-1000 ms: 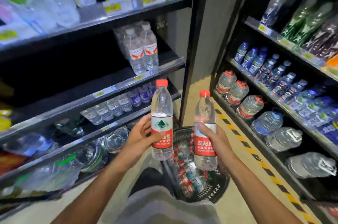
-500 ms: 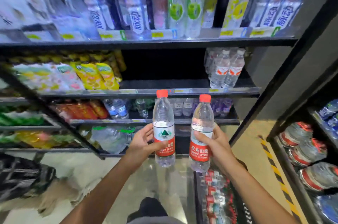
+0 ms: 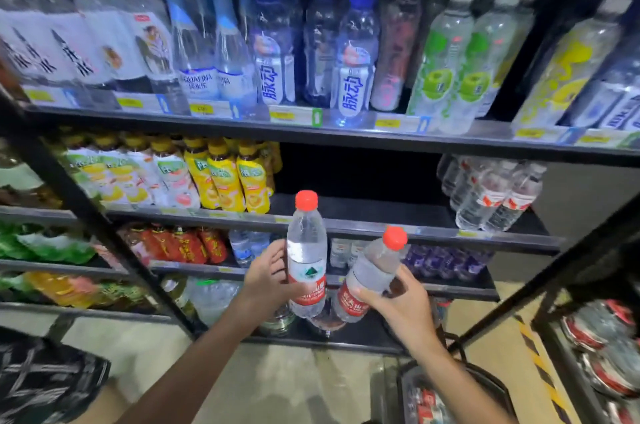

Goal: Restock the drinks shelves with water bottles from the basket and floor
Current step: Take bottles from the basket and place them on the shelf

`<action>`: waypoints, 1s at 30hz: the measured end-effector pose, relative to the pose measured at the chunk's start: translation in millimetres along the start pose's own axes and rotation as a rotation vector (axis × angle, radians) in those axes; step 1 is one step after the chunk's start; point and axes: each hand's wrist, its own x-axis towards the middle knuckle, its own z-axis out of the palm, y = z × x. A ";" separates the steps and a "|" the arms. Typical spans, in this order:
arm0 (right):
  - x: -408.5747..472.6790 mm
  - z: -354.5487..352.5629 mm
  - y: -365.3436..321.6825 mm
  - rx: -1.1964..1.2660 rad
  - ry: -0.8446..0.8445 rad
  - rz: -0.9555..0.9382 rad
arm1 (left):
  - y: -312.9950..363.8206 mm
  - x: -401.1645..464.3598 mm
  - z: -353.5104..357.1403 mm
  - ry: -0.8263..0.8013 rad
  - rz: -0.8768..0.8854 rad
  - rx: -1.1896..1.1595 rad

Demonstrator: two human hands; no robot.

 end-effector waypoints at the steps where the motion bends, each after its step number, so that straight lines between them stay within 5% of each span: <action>1: 4.0 5.0 1.7 0.011 0.008 0.003 | 2.0 7.4 -5.6 0.003 0.020 0.021; 17: 156.9 26.1 11.4 -0.014 0.104 -0.210 | 23.8 117.0 -18.9 0.120 0.241 0.087; 30: 241.6 51.3 46.9 -0.233 0.054 -0.027 | 14.3 143.7 -27.1 0.143 0.296 0.121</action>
